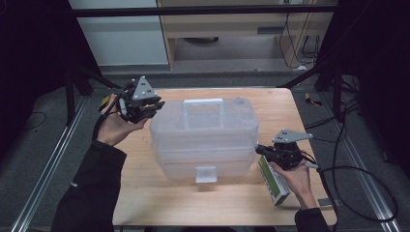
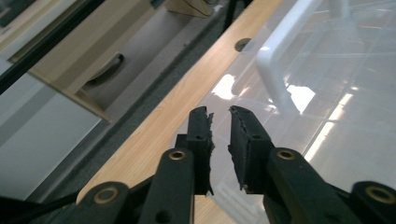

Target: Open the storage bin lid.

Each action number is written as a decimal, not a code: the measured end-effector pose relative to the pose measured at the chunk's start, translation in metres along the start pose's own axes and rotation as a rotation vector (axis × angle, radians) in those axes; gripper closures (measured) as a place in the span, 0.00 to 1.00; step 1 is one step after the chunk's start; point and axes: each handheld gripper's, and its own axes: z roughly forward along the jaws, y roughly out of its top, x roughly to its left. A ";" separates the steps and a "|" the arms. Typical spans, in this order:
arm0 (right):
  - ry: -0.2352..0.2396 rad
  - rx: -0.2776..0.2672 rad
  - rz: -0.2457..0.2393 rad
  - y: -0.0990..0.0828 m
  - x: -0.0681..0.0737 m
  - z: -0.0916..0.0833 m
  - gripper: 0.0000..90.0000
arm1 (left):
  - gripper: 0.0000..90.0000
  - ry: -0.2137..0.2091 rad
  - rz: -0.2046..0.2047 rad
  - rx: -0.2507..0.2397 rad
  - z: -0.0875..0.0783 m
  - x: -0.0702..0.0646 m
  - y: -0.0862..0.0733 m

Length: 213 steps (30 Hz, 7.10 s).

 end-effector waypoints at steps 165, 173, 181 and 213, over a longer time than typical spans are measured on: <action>-0.096 -0.028 0.050 0.003 -0.020 -0.004 0.72 | 0.77 0.159 -0.332 -0.173 0.026 -0.060 -0.106; -0.069 0.021 0.057 -0.010 -0.015 0.003 0.75 | 0.78 0.159 -0.336 -0.172 0.026 -0.059 -0.106; -0.030 0.035 0.060 -0.011 -0.011 0.013 0.79 | 0.78 0.160 -0.333 -0.170 0.026 -0.059 -0.105; -0.015 0.056 0.070 -0.011 -0.007 0.022 0.88 | 0.83 0.177 -0.380 -0.180 0.029 -0.034 -0.082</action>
